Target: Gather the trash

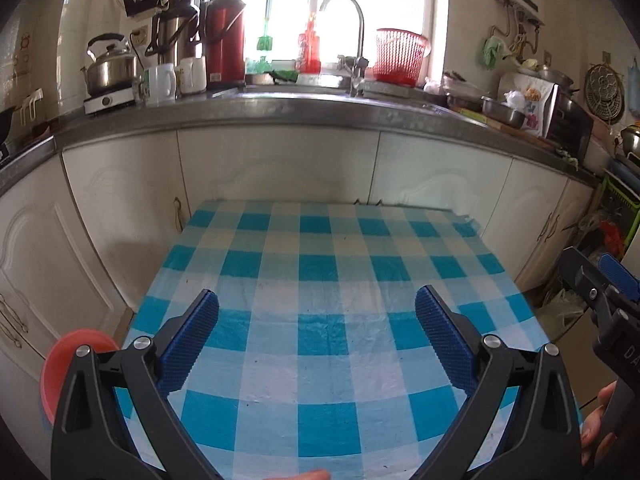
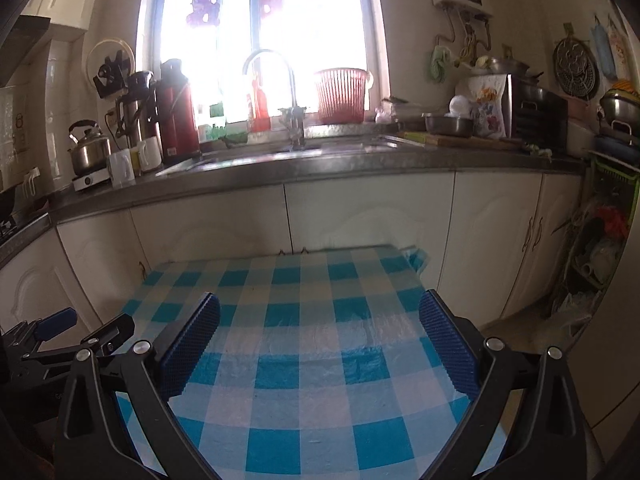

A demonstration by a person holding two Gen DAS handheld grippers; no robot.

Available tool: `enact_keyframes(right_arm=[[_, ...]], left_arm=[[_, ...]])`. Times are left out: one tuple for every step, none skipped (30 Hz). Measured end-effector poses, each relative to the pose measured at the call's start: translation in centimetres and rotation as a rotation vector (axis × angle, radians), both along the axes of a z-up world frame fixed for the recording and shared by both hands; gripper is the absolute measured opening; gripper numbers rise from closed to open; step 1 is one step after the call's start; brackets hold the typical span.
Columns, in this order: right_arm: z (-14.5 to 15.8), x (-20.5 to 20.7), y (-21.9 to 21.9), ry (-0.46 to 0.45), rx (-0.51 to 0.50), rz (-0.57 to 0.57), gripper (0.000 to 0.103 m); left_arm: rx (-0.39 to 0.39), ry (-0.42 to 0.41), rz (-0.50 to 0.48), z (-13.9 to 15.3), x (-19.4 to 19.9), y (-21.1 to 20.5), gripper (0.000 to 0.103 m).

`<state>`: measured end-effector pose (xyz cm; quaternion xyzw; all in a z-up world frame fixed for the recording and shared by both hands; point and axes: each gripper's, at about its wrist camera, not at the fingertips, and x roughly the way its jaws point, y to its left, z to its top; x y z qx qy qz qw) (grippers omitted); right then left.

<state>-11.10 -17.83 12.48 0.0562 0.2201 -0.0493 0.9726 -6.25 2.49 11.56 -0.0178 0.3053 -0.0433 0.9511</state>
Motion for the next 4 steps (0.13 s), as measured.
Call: enact_keyframes(right_arm=[[-1.3,1.2,0.0,0.043,0.008,0.006,0.098],[-2.6,2.1,0.0,0.077,0.011,0.010,0.098],[-3.5,2.8,-0.1,0.099,0.014,0.012,0.098],[-4.7,3.6,-0.1,0.127,0.014,0.013,0.098]], left_arm=[[0.001,0.032,0.012,-1.3,0.8,0.1,0.099],[0.002,0.055,0.023,-2.4,1.5,0.2,0.099],[0.003,0.076,0.036,-3.3,2.1,0.4,0.099],[0.002,0.094,0.049,-4.2,2.7,0.6,0.099]])
